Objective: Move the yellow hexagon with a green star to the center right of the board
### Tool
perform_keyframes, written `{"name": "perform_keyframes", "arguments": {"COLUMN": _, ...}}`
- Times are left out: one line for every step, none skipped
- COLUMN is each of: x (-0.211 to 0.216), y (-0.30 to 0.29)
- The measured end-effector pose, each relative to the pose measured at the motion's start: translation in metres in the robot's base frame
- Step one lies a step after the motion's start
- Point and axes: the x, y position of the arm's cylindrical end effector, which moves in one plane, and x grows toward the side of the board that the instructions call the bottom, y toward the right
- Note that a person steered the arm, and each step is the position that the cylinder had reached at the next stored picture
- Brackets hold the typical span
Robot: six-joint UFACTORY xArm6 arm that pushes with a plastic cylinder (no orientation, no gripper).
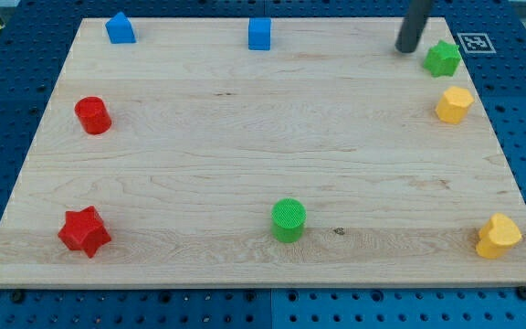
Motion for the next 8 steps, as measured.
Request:
{"name": "perform_keyframes", "arguments": {"x": -0.016, "y": -0.001}}
{"name": "perform_keyframes", "arguments": {"x": -0.027, "y": 0.023}}
{"name": "perform_keyframes", "arguments": {"x": -0.029, "y": 0.066}}
{"name": "perform_keyframes", "arguments": {"x": -0.013, "y": 0.087}}
{"name": "perform_keyframes", "arguments": {"x": 0.009, "y": 0.084}}
{"name": "perform_keyframes", "arguments": {"x": 0.029, "y": 0.079}}
{"name": "perform_keyframes", "arguments": {"x": 0.041, "y": 0.073}}
{"name": "perform_keyframes", "arguments": {"x": 0.040, "y": 0.057}}
